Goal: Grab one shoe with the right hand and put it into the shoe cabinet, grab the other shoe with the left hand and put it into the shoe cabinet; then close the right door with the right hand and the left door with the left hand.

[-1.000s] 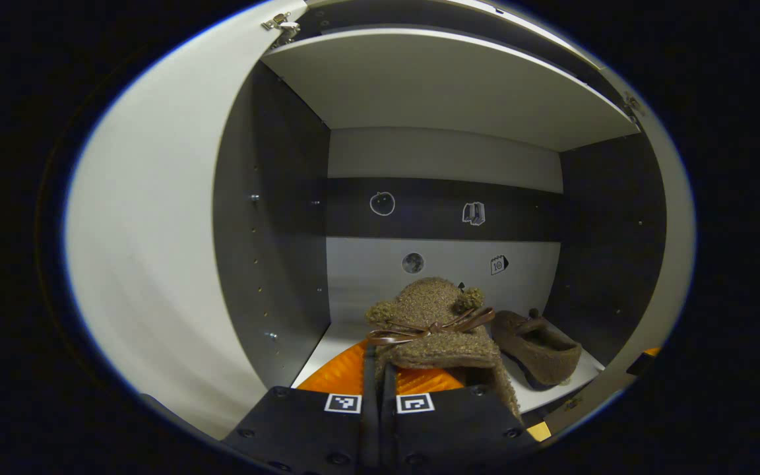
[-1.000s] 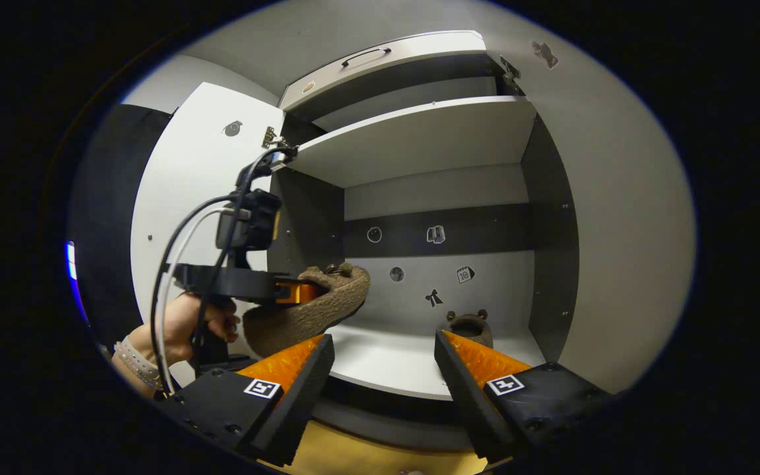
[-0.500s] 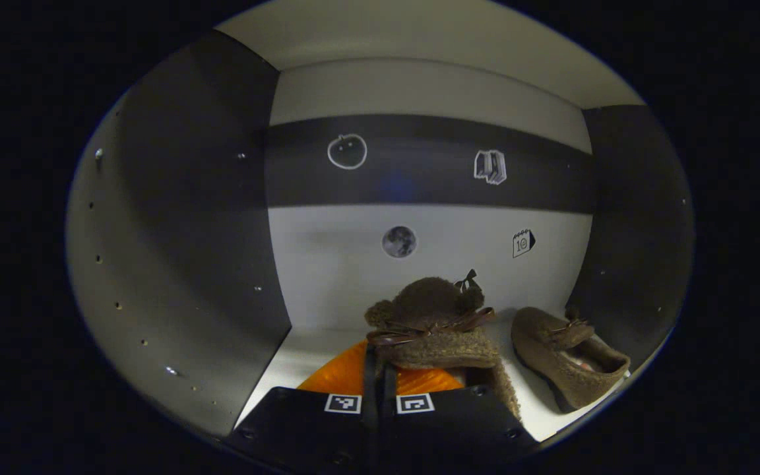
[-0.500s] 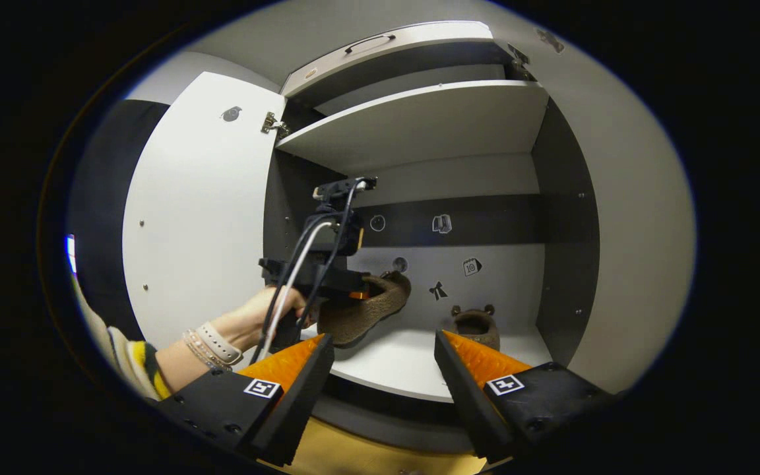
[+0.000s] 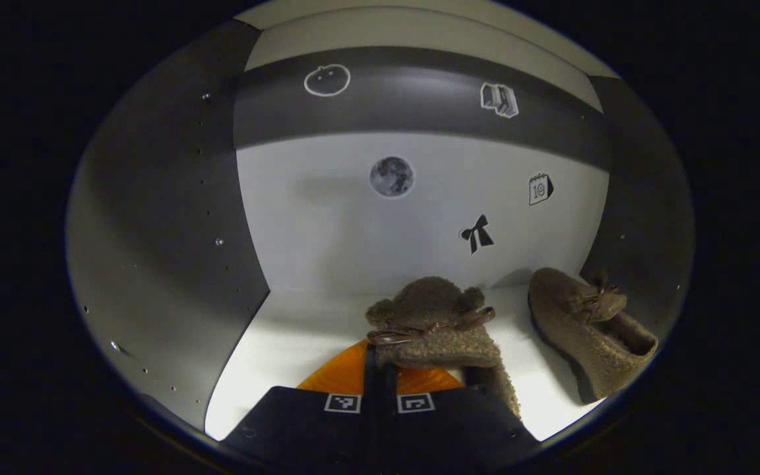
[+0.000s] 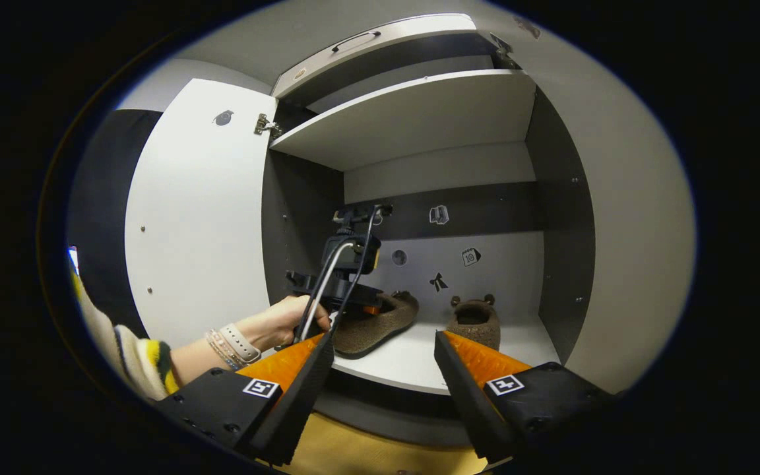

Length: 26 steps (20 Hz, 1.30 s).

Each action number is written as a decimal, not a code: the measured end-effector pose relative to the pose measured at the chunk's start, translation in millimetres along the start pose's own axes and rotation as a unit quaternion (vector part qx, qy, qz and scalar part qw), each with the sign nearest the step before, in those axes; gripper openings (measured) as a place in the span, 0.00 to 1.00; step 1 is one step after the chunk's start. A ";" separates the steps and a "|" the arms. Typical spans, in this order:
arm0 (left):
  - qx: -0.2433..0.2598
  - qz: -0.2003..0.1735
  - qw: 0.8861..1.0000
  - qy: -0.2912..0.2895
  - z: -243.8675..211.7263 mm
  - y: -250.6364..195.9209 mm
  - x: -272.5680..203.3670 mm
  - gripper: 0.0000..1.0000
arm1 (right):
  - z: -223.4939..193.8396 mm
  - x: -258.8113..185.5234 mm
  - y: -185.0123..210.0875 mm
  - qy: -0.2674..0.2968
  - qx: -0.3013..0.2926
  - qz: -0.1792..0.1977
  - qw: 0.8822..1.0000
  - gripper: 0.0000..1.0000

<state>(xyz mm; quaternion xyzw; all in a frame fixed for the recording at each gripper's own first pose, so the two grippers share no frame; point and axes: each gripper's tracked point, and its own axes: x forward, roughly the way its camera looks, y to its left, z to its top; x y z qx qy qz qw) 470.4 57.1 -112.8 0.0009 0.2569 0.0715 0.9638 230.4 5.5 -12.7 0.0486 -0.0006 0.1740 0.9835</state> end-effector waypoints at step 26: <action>0.040 -0.014 0.997 -0.068 20.0 8.9 -57.7 0.95 | 14.7 -3.2 14.6 -0.015 0.005 0.031 0.999 0.97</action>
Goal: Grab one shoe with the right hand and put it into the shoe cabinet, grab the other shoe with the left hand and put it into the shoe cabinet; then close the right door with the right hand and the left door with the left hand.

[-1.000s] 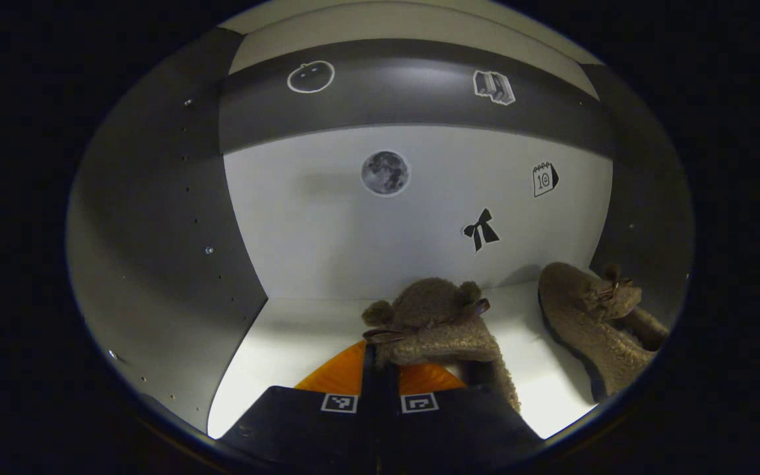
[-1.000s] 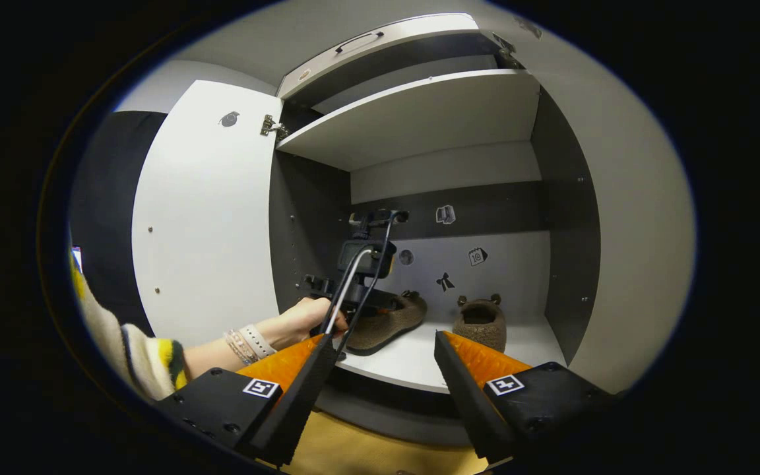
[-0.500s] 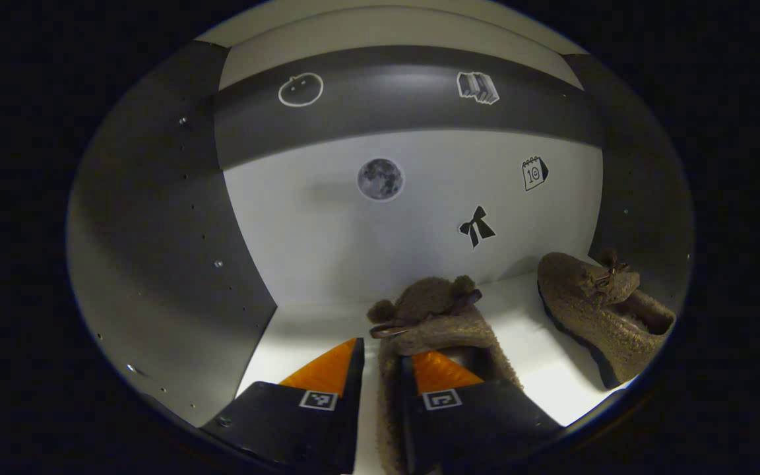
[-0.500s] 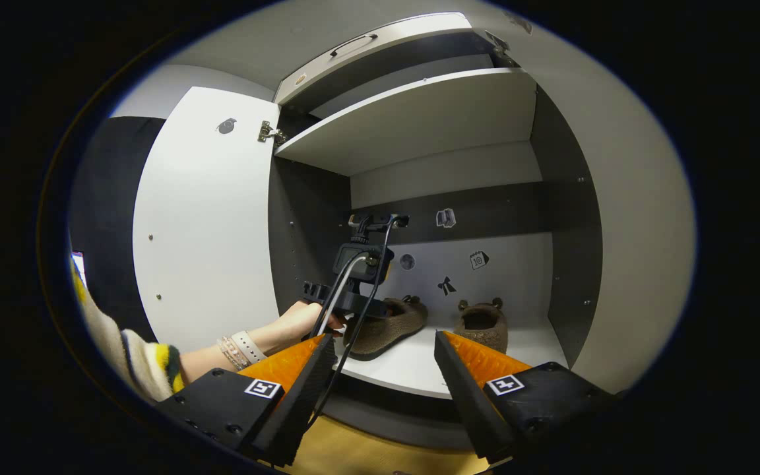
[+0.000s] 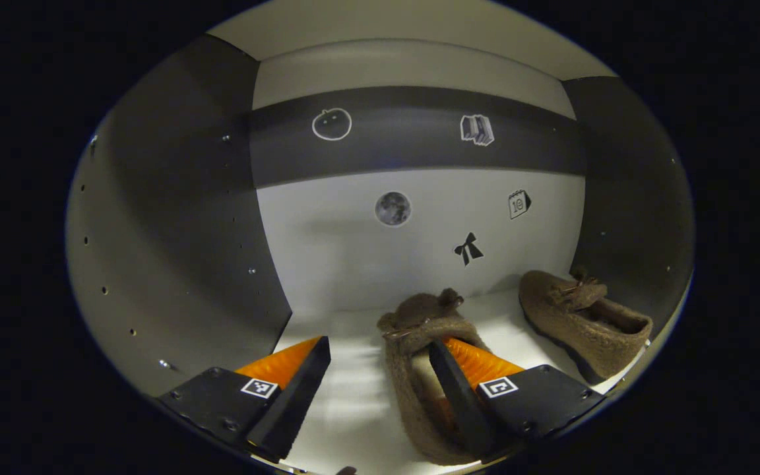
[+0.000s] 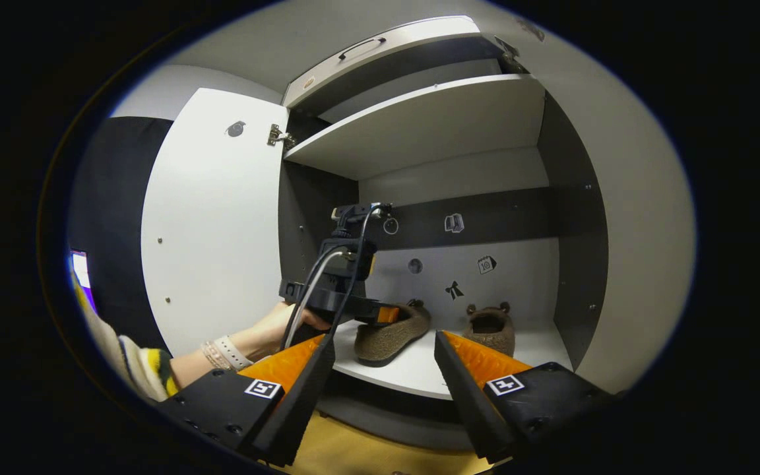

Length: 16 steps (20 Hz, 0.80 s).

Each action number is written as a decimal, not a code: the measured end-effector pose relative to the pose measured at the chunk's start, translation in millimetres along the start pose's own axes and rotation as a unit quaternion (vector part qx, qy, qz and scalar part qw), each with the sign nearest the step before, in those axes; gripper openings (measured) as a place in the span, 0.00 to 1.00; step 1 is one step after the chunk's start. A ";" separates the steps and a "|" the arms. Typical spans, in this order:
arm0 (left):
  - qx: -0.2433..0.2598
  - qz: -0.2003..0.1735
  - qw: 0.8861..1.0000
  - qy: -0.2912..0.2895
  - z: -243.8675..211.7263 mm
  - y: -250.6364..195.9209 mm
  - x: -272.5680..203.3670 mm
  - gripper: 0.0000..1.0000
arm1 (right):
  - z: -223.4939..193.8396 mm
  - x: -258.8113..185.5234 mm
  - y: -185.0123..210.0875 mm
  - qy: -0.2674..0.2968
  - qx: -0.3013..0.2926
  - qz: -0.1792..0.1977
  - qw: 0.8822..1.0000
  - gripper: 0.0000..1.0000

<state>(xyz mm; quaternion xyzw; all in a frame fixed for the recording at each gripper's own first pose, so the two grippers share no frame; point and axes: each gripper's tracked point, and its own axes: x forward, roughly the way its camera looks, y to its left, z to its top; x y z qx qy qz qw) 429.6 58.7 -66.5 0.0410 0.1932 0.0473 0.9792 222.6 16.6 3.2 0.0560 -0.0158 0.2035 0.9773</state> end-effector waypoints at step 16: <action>0.022 -0.102 0.963 -0.248 70.2 -32.7 -325.3 0.93 | 59.4 -85.2 38.7 -0.049 -0.050 -0.102 0.992 0.98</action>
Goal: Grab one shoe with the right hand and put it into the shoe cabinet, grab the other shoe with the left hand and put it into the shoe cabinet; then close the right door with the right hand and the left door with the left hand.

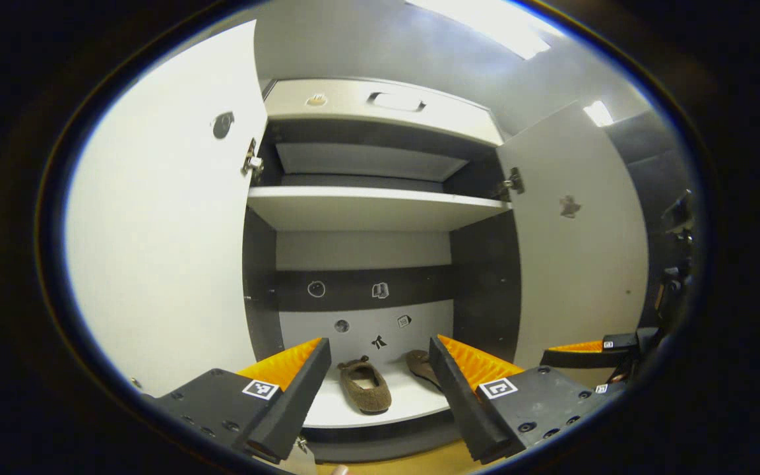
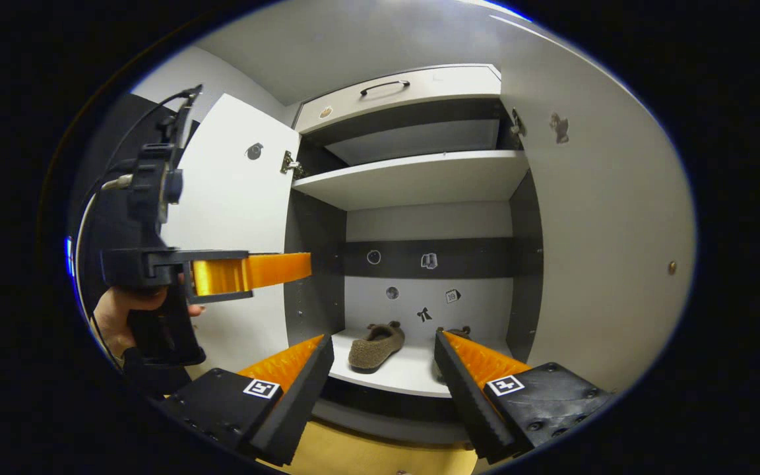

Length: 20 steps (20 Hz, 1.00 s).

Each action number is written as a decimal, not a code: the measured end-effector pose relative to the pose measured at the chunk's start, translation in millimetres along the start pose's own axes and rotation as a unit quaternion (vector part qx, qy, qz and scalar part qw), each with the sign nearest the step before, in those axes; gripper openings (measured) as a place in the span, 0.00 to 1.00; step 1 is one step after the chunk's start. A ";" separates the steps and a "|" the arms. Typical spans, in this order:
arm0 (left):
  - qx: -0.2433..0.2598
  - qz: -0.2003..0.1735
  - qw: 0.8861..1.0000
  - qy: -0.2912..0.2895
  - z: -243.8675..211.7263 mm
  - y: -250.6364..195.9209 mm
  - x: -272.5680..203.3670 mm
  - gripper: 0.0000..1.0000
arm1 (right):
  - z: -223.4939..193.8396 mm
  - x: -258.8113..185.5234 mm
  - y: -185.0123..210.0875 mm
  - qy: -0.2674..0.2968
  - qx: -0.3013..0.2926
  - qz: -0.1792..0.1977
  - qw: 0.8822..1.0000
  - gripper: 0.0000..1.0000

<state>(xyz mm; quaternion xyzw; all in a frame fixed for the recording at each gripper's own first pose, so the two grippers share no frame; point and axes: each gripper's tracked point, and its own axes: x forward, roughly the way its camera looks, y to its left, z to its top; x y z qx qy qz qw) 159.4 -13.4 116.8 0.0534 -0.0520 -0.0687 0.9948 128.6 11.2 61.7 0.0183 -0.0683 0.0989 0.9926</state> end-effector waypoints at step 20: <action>-0.050 0.010 0.998 0.035 0.4 21.7 -167.5 0.97 | 46.3 -158.6 -204.6 0.001 -0.086 -0.255 0.963 0.98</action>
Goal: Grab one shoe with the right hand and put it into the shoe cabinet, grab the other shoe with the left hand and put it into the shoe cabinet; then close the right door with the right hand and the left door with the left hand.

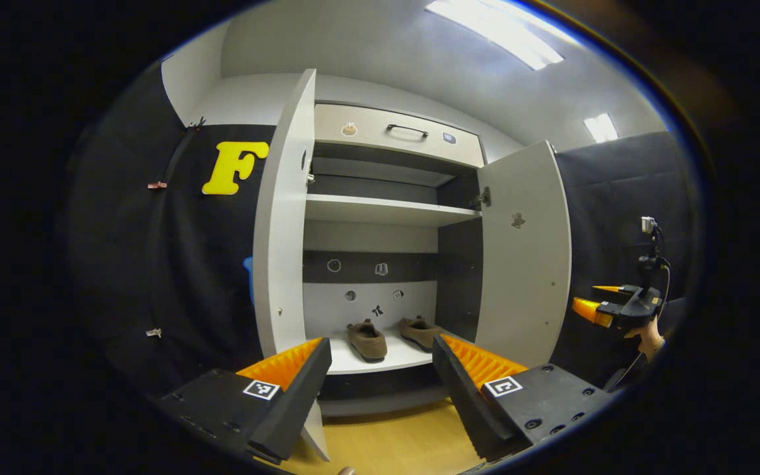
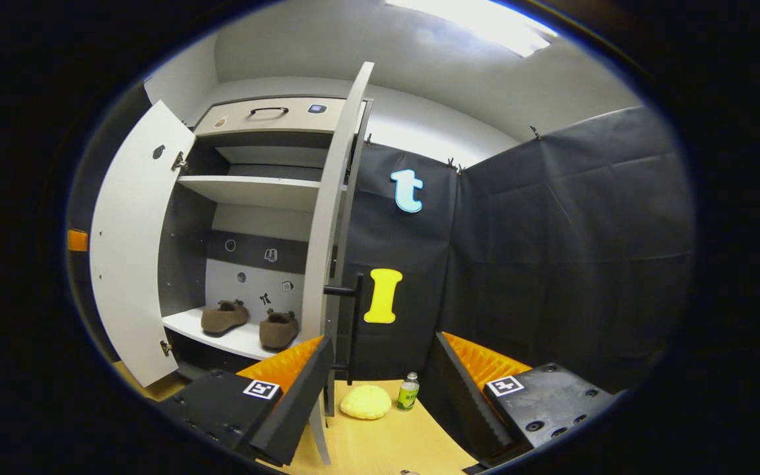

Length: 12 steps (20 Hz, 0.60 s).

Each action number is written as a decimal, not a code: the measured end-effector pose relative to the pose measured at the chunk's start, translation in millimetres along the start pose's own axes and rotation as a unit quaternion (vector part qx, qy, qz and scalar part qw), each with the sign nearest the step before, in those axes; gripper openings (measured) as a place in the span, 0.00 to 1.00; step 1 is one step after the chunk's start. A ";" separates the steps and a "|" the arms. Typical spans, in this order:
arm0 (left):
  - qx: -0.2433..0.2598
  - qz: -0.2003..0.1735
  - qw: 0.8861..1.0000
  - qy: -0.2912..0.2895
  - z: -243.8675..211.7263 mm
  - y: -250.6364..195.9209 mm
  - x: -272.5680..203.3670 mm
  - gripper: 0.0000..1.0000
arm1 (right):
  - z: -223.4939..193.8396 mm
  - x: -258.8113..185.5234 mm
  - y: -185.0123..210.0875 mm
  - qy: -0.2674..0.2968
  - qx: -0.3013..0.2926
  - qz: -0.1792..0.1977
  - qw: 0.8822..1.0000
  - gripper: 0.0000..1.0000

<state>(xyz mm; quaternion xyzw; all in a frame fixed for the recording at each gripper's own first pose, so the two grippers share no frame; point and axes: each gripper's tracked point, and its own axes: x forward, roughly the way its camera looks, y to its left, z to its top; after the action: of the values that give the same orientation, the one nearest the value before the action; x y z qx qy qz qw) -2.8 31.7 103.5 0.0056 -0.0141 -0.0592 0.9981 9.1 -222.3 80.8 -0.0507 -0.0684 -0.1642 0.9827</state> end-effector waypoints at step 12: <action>0.001 0.072 0.997 -0.002 -0.4 42.0 7.3 0.97 | -9.6 24.8 32.9 0.008 0.047 0.096 0.994 0.95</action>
<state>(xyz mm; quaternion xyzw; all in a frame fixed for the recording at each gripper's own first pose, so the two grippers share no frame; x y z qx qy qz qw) 9.4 72.5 103.9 0.0054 -0.0170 0.0130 0.9998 44.3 -200.4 72.5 -0.0096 -0.0632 -0.0659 0.9958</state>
